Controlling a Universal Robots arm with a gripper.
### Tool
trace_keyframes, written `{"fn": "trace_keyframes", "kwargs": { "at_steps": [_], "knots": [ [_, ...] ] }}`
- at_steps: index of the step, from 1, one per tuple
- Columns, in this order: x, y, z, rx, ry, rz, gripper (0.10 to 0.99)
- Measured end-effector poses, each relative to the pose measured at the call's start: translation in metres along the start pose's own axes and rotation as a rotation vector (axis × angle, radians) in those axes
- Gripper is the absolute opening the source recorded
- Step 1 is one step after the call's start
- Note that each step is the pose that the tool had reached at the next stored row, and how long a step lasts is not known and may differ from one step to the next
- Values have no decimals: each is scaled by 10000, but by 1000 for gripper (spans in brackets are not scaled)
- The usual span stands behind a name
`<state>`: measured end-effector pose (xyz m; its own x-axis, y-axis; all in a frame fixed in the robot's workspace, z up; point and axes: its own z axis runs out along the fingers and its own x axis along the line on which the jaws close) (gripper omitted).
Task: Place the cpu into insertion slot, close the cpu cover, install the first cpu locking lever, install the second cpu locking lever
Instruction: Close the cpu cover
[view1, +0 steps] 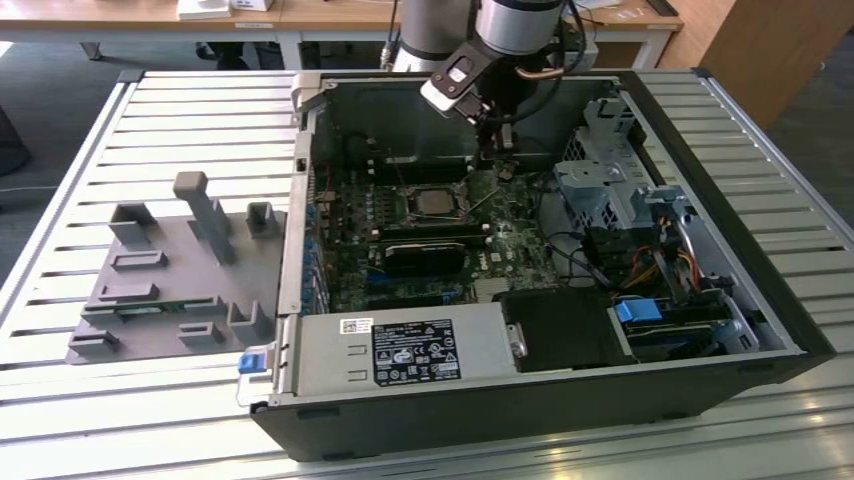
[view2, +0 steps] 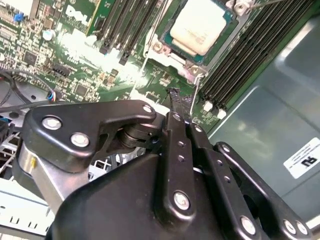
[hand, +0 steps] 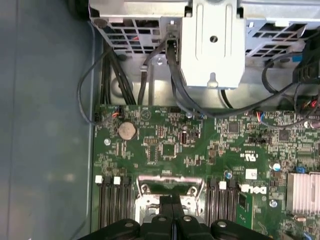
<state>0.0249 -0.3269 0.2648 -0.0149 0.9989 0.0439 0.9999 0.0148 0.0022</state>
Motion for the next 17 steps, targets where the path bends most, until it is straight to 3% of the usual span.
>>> {"fn": "trace_keyframes", "kwargs": {
  "at_steps": [5, 10, 17],
  "knots": [
    [1, 50, 13, 1, -22, -15, 106],
    [1, 71, 27, 18, -21, -418, 106],
    [13, 156, 34, 18, -21, -424, 106]
  ]
}}
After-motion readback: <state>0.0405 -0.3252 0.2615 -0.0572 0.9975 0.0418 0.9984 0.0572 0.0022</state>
